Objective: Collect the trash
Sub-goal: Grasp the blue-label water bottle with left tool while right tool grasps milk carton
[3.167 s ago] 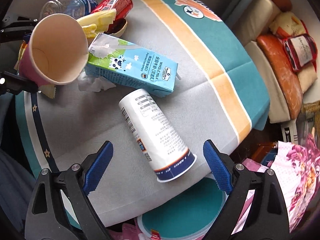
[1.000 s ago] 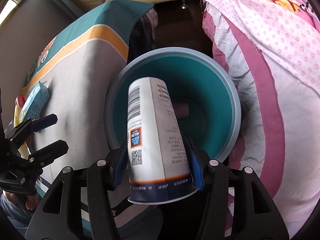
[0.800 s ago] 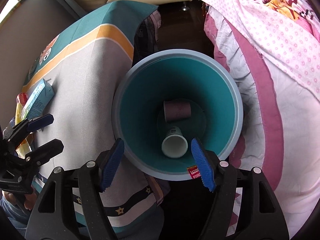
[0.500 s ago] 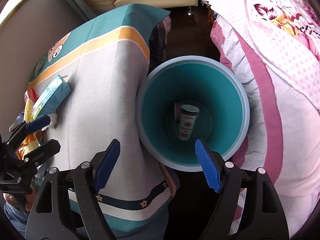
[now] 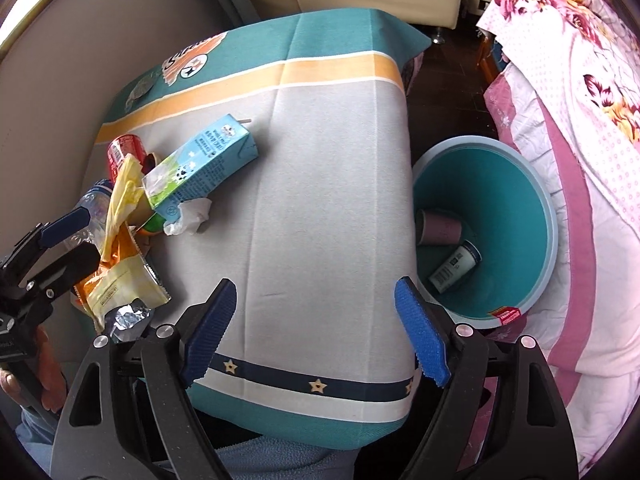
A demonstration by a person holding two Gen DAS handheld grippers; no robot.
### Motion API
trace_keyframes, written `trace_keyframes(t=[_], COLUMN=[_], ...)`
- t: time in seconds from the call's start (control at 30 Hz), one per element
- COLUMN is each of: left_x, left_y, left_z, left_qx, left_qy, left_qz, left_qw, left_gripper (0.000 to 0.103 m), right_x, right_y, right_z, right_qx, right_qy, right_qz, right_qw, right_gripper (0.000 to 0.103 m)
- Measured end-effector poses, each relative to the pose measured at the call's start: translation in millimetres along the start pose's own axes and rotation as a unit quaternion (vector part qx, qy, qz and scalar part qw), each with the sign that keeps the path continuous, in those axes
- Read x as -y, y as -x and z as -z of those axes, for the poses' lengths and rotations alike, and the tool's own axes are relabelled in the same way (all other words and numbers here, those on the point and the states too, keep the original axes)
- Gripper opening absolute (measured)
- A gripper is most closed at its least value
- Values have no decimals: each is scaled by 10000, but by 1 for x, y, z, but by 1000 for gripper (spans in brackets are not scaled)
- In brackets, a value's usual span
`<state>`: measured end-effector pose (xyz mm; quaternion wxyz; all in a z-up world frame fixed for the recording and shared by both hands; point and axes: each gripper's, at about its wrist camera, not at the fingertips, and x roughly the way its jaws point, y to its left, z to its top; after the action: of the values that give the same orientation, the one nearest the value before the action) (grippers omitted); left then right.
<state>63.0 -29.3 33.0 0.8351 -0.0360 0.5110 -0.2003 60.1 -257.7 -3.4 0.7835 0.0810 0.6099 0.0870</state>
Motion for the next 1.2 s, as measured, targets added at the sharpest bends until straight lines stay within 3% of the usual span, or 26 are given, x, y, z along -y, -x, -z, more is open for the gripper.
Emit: trace_keyframes(t=[0.17,0.4,0.7,1.13,1.2], left_x=[-52,-121,-138,-170,-174], left_y=[25,25,-8,-43,-44], left_z=[0,8,12,18,19], left_qx=[193,70,-341,-702,-669], left_qy=[537,1415,1746,1940,1914], left_qz=[-235,-438,-412,-449,-447], left_qw=[9981,9890,9832,9775,9782], left_gripper=[91,91,91,91,85], right_x=[-30,-53,-74,-79,-81], right_y=[-8,-25,-48,-105,-114], right_z=[-3,-15,-39,-106,-111], right_qx=[-78,-190,-342,-758,-822], right_qy=[231,297,197,-938,-1023], right_qz=[-22,-24,-38,-506,-535], right_qw=[9997,9994,9992,9914,9899], right_gripper=[79,79,79,79,79])
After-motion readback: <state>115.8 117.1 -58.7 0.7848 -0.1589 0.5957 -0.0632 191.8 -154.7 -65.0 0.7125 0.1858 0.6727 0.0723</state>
